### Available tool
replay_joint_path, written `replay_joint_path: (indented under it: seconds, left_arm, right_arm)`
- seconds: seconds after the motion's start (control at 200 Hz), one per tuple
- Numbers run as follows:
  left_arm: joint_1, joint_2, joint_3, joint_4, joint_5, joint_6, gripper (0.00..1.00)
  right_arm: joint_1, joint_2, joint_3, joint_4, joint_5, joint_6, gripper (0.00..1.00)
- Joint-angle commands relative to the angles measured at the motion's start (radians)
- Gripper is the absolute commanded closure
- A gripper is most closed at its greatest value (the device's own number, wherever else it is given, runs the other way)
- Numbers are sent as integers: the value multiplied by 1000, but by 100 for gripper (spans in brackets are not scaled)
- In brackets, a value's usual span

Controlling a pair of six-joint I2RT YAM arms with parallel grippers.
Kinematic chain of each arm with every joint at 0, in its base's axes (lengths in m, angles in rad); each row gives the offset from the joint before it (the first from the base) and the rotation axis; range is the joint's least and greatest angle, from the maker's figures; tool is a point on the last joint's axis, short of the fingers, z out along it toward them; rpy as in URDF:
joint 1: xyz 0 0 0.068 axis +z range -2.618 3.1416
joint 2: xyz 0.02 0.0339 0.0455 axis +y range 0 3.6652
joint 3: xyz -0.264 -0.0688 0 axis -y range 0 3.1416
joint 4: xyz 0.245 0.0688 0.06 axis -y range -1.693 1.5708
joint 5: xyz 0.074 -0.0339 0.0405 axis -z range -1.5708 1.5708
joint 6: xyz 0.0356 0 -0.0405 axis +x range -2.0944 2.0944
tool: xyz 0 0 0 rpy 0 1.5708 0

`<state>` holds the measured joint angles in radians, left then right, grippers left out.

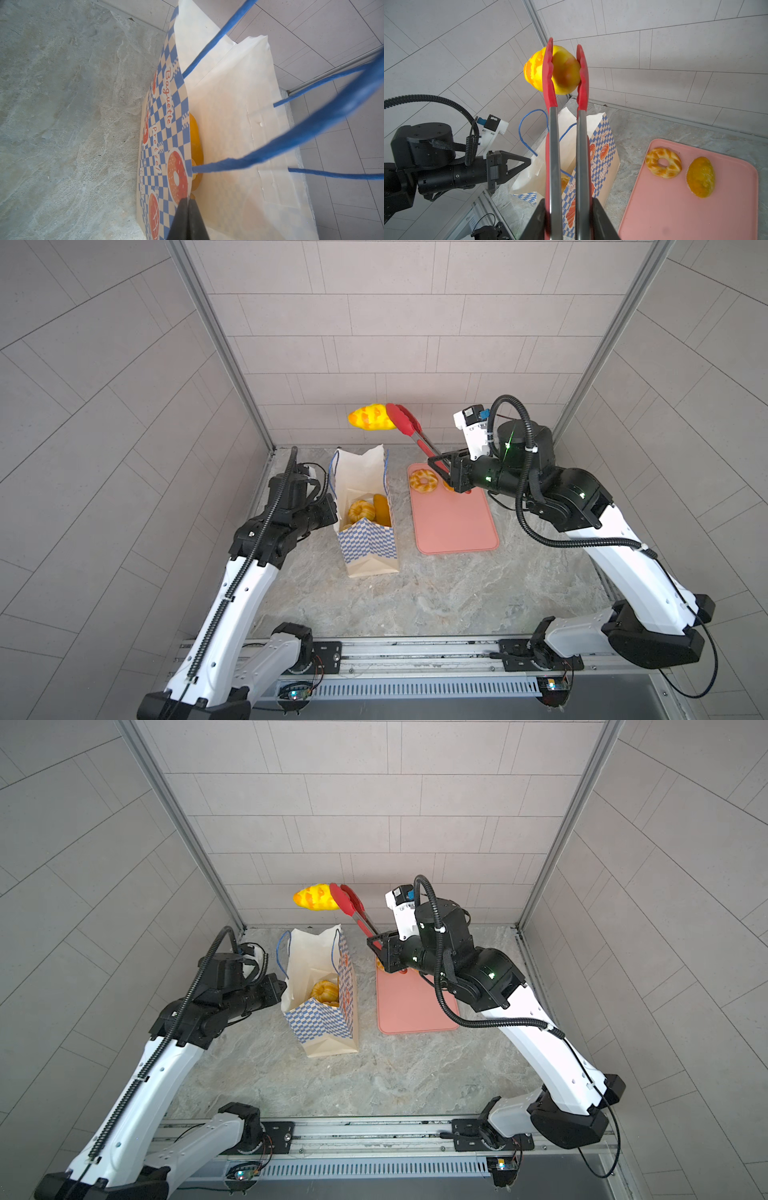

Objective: Place the fake bread into the paper bag
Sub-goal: 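Carry the yellow oval roll with the right tongs toward the bag, then move the right tongs with the roll over the bag opening and lower it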

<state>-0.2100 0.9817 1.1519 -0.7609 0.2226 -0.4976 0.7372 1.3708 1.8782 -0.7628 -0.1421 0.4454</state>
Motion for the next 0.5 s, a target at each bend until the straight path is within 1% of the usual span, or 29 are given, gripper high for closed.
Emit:
replay_joint_path:
  seconds: [0.0, 0.245, 0.495]
  left_arm:
    - [-1, -5, 16, -12, -9, 7, 93]
    - [0, -7, 13, -13, -9, 7, 93]
    - [-1, -11, 9, -14, -9, 7, 93]
  right_arm:
    - [26, -4, 51, 8, 78, -38, 68]
    - [87, 23, 76, -43, 171, -81, 68]
    - [132, 40, 78, -77, 233, -116, 68]
